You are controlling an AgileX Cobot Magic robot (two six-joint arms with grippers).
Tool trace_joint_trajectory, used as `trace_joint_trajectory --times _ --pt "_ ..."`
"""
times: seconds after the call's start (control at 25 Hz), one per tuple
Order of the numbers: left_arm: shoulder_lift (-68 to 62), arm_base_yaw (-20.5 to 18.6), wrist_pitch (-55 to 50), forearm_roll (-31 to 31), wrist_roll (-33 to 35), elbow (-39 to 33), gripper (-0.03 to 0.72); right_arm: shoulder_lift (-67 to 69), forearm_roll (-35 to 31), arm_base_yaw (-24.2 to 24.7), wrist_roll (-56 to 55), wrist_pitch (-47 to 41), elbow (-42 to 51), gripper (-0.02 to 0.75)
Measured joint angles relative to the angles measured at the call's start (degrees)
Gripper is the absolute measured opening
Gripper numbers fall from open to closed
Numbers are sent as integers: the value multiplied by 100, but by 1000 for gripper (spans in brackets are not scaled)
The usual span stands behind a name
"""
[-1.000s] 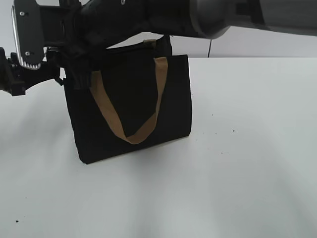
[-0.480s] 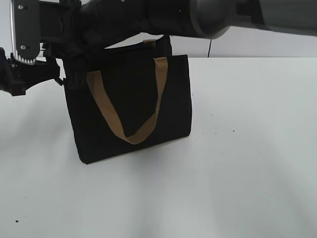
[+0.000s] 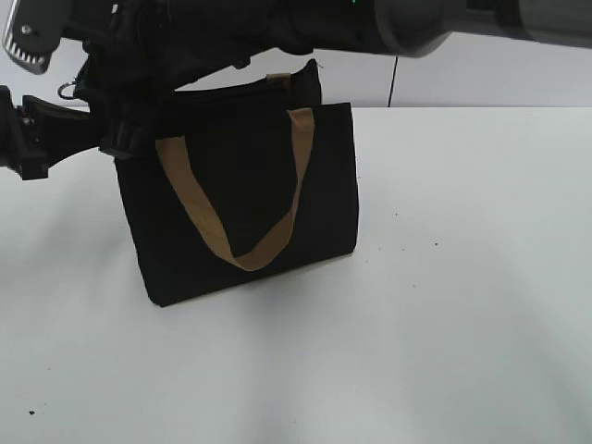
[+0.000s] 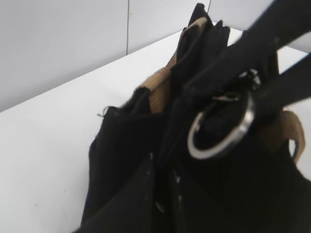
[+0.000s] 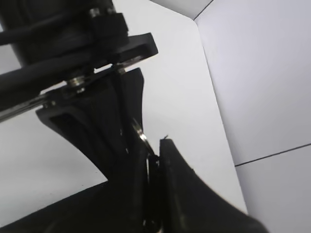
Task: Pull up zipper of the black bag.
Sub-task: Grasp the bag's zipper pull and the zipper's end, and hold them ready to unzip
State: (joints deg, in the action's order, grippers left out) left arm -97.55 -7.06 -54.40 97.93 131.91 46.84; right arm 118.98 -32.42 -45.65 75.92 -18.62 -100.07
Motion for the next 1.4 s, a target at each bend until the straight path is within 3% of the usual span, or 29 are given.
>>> trace_joint_trajectory --times 0.28,0.68,1.08,1.4 --pt "52 18 73 -29 -211 0 22 -92 -29 78 -1837 -94 15 34" --pt "57 27 269 -583 -782 43 15 -103 -133 269 -4175 -131 37 34" --pt "41 27 678 -1139 -1148 36 11 -197 -170 381 -4728 -25 25 1" --pt "41 27 769 -1227 -1282 36 11 -276 -6 663 -4791 -442 25 1"
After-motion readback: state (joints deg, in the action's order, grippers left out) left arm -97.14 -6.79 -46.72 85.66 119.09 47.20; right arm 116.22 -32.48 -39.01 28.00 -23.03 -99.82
